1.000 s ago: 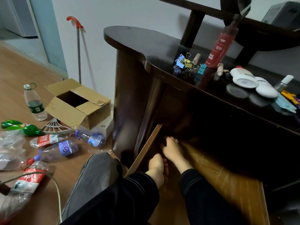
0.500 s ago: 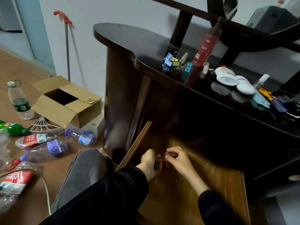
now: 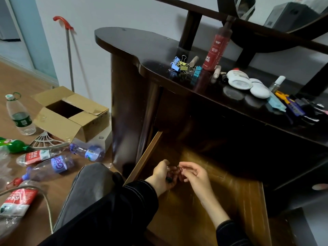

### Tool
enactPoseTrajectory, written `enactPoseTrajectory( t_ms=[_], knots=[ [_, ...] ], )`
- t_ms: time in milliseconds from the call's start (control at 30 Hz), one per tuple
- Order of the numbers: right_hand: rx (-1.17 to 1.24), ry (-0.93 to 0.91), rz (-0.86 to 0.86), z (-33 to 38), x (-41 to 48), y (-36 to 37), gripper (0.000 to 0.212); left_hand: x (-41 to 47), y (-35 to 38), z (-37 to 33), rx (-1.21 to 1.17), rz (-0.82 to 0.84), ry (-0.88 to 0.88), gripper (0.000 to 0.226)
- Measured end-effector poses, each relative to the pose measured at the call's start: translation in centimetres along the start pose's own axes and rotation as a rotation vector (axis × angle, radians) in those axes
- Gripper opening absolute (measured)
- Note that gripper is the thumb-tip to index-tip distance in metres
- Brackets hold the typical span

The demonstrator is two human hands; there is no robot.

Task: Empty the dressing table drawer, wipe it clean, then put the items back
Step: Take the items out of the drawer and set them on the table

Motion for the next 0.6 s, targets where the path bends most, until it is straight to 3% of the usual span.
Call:
enactPoseTrajectory(
  t_ms=[100, 233, 367, 400, 600],
  knots=[
    [-0.184, 0.061, -0.189, -1.0, 1.9, -1.0, 0.030, 0.2, -0.6, -0.4, 0.076, -0.040, 0.047, 0.023],
    [-0.415, 0.093, -0.087, -2.6, 4.6, 0.5, 0.050, 0.3, -1.1, -0.6, 0.119, -0.068, 0.084, 0.022],
    [-0.759, -0.029, -0.164, -3.1, 6.4, 1.3, 0.015, 0.5, -1.3, -0.6, 0.122, -0.083, 0.083, 0.024],
    [-0.779, -0.040, -0.182, -3.2, 6.4, 1.2, 0.006, 0.6, -1.4, -0.6, 0.127, -0.082, 0.084, 0.025],
    [-0.709, -0.067, -0.242, -3.0, 3.9, -1.0, 0.029, 0.7, -1.0, -0.9, 0.163, -0.034, 0.132, 0.026]
  ],
)
Point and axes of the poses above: each hand's wrist, its own x-axis towards the middle knuckle, its own y-axis out of the palm, z = x × y, the point moved 7 cm from there along x, towards the middle knuckle, and after that the axes turned 15 degrees about y, right-handed, at the moved point
